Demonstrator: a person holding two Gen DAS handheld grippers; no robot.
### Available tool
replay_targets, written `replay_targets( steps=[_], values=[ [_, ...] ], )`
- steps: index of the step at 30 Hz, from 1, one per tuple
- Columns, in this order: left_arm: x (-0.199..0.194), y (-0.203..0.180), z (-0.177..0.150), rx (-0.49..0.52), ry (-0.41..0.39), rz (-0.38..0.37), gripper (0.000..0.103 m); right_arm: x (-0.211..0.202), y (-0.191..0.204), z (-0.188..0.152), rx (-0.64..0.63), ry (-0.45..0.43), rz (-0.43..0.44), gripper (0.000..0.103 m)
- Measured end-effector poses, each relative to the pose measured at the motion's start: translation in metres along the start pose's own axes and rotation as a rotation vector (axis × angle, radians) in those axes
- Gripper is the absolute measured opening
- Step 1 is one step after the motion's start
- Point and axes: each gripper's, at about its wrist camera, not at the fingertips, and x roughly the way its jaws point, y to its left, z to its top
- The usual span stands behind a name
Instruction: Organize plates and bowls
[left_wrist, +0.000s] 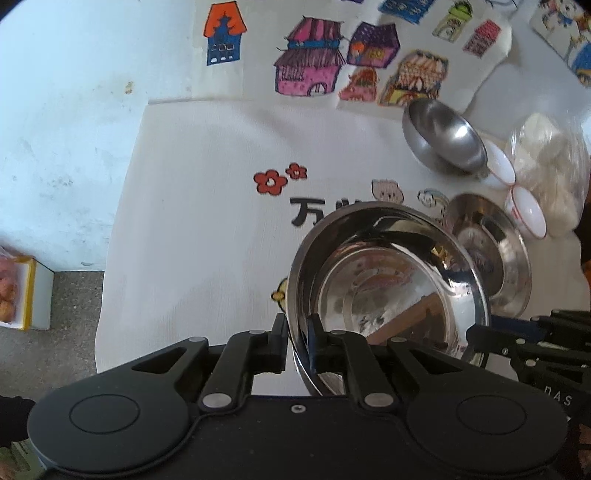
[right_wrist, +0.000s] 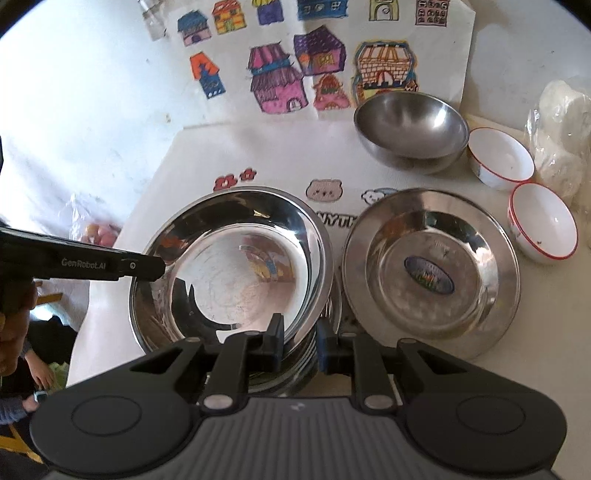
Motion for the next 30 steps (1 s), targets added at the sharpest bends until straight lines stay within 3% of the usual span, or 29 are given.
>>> replay_targets(
  steps=[30],
  values=[
    [0.015,-0.012,-0.013,0.061,0.066,0.046,0.02,0.014,0.008,-0.015,-0.06,0.058,-0.051,0.025]
  ],
)
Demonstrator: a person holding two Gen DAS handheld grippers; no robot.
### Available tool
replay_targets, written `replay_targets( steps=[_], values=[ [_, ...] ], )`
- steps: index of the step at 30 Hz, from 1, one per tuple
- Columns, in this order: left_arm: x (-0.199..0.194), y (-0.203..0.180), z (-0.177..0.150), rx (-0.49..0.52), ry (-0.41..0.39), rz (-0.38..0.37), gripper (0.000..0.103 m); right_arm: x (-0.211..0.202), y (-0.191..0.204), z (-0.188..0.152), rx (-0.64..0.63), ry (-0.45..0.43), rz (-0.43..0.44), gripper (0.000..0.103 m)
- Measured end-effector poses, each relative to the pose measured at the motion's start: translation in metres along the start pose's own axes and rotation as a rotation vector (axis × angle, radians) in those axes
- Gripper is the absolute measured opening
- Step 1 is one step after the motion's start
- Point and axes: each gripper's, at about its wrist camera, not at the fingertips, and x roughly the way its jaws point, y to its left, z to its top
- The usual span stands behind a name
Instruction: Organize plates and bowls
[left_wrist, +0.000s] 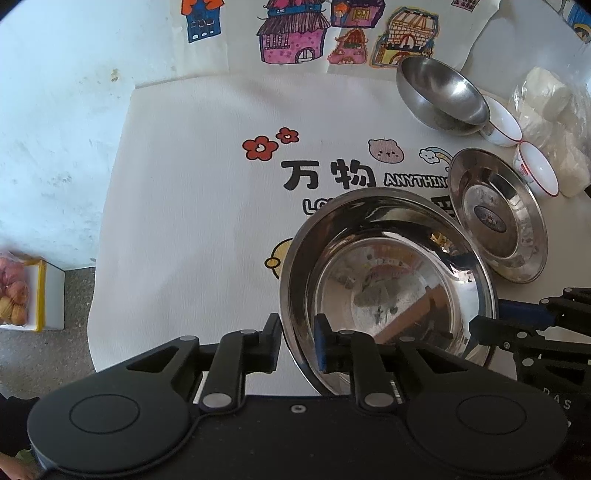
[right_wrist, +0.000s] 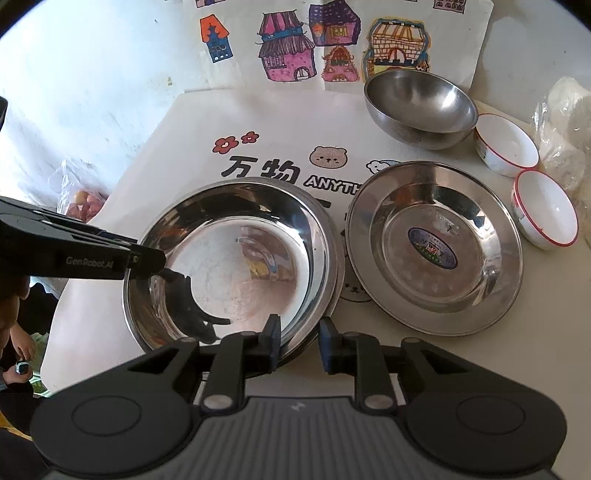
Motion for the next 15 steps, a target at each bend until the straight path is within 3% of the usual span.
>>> replay_targets(
  steps=[3,9,10,13,15],
  values=[
    [-0.001,-0.002,0.001,-0.006,-0.007,0.002,0.02,0.0,-0.001,-0.002,0.003,0.005,0.002,0.027],
    [-0.007,-0.005,0.009,-0.003,-0.035,0.028,0.044,-0.003,-0.007,-0.002,0.013,-0.009,0.018,0.033],
    [-0.009,-0.006,0.012,-0.004,-0.044,0.034,0.053,-0.004,-0.009,-0.001,0.015,-0.012,0.021,0.034],
    [-0.015,-0.009,0.018,-0.001,-0.081,0.061,0.076,-0.008,-0.013,-0.001,0.028,-0.025,0.032,0.05],
    [-0.019,-0.013,0.023,0.006,-0.104,0.079,0.086,-0.013,-0.018,0.0,0.044,-0.044,0.046,0.072]
  ],
)
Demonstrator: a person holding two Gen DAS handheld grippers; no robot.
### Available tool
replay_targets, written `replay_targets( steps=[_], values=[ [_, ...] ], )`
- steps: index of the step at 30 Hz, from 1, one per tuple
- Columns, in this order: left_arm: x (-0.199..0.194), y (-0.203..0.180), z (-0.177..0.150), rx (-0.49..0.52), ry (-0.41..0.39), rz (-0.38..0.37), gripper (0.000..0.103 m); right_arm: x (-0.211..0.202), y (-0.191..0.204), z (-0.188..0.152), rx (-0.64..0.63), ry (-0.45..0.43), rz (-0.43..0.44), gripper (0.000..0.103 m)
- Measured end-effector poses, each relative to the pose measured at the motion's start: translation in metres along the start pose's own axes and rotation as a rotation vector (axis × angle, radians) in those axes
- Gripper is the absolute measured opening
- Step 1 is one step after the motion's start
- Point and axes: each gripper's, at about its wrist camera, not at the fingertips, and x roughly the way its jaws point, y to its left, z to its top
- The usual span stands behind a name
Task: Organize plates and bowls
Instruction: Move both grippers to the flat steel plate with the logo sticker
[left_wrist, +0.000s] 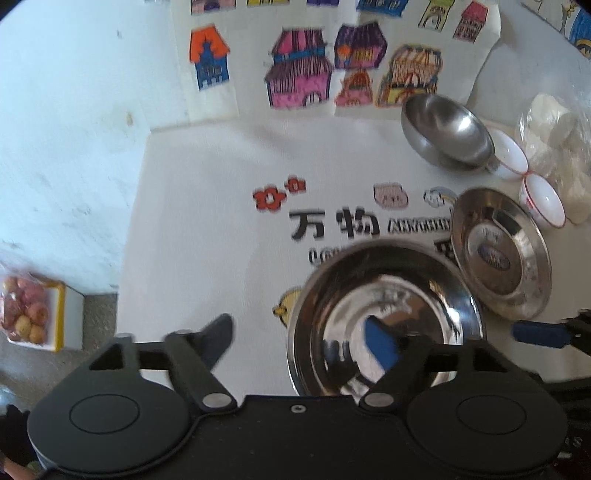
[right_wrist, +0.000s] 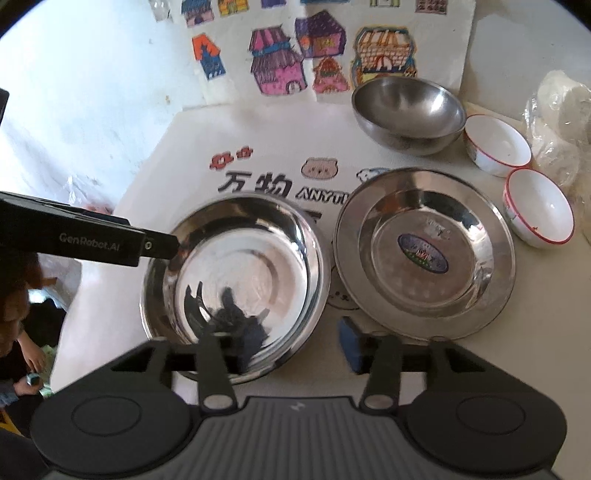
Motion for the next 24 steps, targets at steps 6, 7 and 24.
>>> replay_targets(
  steps=[6,7,24],
  values=[
    [-0.005,-0.014,0.014,0.008,-0.049,-0.002,0.102,-0.017,-0.017,0.005,0.056,-0.059,0.011,0.103],
    [-0.005,-0.017,0.016,0.019,-0.053,-0.007,0.102,-0.02,-0.021,0.005,0.069,-0.07,0.003,0.103],
    [0.037,-0.12,0.062,0.306,-0.036,-0.079,0.102,-0.026,-0.11,-0.025,0.314,-0.073,-0.16,0.103]
  ],
)
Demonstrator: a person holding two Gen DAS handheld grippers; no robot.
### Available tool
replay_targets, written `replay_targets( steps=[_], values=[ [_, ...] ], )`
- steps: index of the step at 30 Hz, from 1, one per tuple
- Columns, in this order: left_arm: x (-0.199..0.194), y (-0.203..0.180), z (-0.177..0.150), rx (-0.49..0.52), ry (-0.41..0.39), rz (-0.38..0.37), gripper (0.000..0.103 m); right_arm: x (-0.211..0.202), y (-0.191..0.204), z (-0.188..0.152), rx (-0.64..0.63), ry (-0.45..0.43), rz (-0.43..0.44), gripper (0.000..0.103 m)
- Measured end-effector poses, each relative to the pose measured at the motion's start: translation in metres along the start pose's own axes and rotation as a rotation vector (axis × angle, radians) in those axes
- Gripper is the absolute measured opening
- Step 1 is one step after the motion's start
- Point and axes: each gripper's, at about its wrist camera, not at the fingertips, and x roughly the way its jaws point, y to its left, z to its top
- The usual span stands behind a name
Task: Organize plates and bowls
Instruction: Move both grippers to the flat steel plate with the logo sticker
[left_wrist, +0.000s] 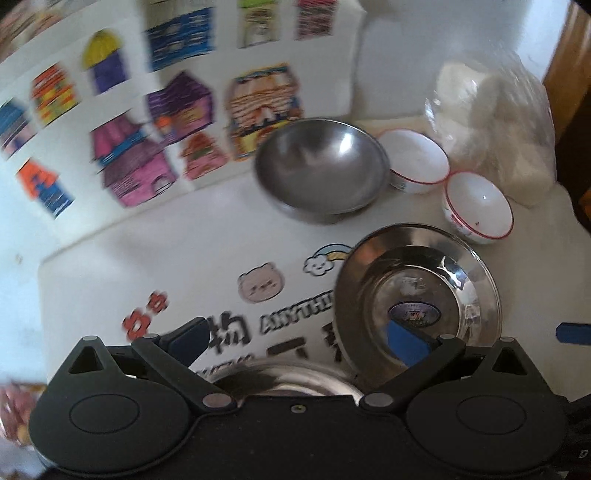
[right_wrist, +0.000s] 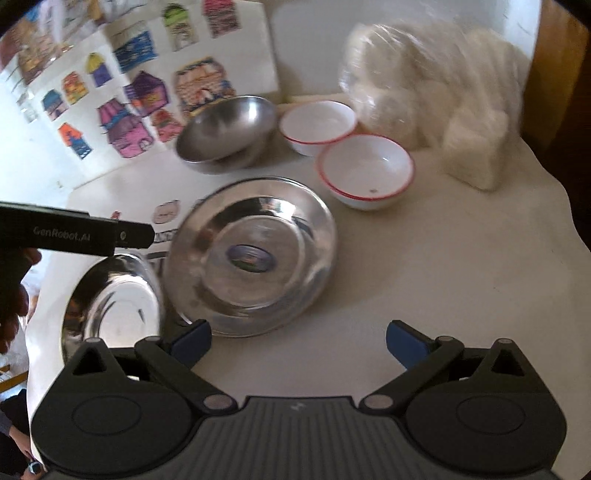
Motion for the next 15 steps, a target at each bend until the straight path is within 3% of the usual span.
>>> replay_targets(
  steps=[9,15],
  values=[
    [0.033,-0.03,0.015,0.132,0.076,0.052,0.102,0.011,-0.023,0.0,-0.017,-0.003,0.019,0.103],
    [0.045,-0.046,0.021,0.206,0.073,0.11,0.102,0.023,-0.027,0.007,-0.065,-0.006,0.027,0.103]
  ],
)
